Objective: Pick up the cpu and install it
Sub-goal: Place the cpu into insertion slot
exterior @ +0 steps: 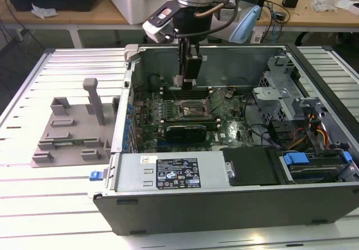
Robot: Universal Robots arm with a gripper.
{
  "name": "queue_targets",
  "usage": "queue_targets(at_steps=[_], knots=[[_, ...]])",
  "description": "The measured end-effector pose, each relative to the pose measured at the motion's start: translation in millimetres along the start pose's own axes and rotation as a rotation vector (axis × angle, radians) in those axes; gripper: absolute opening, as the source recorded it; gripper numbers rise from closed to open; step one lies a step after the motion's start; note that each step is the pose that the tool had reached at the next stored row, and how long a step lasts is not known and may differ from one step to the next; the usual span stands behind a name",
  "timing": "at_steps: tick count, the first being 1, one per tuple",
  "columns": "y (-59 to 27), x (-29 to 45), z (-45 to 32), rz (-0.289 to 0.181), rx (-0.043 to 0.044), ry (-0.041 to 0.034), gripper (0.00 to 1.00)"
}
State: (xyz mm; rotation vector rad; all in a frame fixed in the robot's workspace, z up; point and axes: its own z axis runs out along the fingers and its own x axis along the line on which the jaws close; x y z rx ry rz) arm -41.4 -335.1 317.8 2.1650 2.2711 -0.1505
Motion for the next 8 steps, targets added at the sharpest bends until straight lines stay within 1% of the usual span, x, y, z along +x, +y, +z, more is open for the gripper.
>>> queue_targets(at_steps=[5,6,8], knots=[[0.0,0.0,0.1,0.056,0.0037,0.0033,0.55],[0.0,0.0,0.1,0.074,0.0049,0.0046,0.55],[0.3,0.0,0.1,0.079,0.0053,0.0049,0.55]])
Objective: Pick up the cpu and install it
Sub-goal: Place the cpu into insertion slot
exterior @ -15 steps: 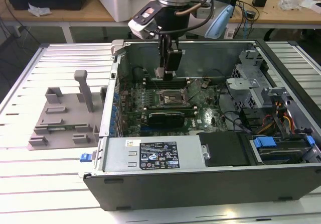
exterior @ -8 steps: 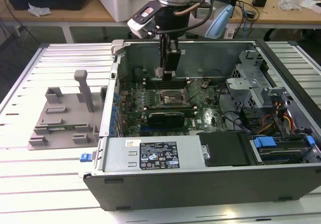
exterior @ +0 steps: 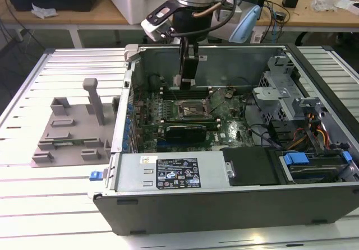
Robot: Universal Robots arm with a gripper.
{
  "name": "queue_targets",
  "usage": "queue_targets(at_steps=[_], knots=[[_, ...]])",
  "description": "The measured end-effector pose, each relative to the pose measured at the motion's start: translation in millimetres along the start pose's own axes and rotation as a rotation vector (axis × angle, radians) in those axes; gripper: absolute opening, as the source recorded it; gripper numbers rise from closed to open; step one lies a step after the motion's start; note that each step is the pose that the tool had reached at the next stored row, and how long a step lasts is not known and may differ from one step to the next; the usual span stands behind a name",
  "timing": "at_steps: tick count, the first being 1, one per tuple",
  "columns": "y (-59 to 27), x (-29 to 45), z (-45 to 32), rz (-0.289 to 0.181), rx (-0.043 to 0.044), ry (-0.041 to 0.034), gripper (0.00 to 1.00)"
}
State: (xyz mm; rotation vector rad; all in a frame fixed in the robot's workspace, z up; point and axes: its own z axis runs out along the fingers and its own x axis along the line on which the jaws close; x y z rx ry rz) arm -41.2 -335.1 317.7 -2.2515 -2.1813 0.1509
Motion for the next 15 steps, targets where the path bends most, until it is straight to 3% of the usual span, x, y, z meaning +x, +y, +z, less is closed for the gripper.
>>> queue_targets(at_steps=[1,4,5,10,12,15], knots=[[0.7,0.4,0.1,-0.009,-0.0002,0.0068,0.55],[3.3,0.8,0.2,-0.026,0.0008,0.038,0.55],[3.7,0.9,0.6,-0.03,0.0006,0.0408,0.55],[9.6,2.1,4.6,-0.044,0.0008,0.0401,0.55],[17.0,5.1,10.7,-0.05,0.0036,0.0395,0.55],[19.1,5.9,15.0,-0.051,0.0058,0.0394,0.55]])
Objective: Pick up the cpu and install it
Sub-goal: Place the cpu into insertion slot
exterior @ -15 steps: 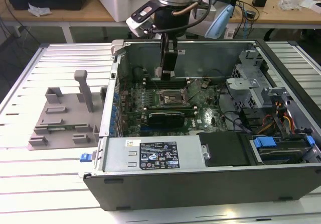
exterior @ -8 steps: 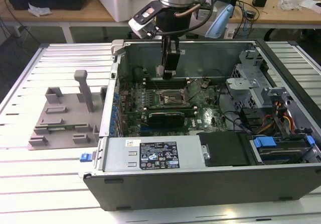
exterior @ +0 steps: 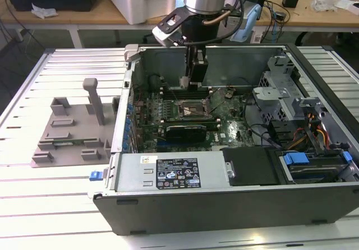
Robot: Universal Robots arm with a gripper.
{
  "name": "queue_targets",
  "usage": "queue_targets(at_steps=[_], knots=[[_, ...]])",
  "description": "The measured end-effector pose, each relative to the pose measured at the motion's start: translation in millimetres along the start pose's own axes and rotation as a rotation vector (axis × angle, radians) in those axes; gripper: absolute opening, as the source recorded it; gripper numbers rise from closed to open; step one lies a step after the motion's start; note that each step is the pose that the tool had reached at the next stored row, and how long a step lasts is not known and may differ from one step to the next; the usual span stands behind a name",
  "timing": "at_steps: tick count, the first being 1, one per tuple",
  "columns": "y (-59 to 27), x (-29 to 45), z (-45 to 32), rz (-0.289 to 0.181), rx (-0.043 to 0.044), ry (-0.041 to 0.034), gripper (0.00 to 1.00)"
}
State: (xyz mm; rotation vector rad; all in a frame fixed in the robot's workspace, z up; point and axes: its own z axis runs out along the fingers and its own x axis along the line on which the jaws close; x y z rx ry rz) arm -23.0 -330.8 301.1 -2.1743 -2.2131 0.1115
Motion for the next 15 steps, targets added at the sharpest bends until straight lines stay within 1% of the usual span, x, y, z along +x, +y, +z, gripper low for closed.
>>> queue_targets(at_steps=[15], knots=[[3.3,0.5,8.4,0.0,0.0009,0.0,0.55]])
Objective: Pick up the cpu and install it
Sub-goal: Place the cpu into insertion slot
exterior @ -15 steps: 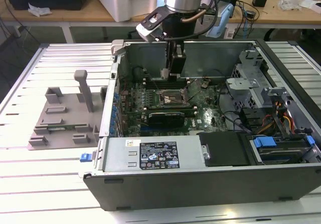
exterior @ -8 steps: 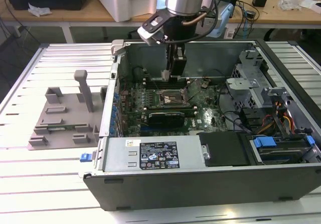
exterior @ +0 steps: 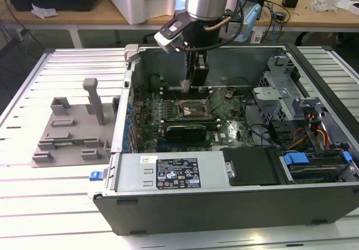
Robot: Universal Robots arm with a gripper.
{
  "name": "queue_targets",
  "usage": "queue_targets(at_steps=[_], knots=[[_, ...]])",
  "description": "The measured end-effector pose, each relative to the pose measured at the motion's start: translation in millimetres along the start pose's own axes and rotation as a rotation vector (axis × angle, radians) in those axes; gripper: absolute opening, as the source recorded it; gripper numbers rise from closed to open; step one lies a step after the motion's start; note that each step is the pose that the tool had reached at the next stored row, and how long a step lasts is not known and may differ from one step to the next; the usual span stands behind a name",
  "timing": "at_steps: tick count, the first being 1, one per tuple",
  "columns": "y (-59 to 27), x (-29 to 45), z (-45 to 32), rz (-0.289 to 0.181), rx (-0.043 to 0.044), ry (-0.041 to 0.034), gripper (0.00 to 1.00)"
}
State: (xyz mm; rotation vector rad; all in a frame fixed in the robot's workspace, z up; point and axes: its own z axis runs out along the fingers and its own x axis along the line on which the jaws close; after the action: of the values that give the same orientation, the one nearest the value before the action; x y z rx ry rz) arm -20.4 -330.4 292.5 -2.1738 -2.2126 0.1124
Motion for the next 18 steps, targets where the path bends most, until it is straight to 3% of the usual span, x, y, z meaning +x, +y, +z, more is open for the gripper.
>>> queue_targets(at_steps=[18], knots=[[1.4,0.3,10.9,0.0,0.0,0.0001,0.55]])
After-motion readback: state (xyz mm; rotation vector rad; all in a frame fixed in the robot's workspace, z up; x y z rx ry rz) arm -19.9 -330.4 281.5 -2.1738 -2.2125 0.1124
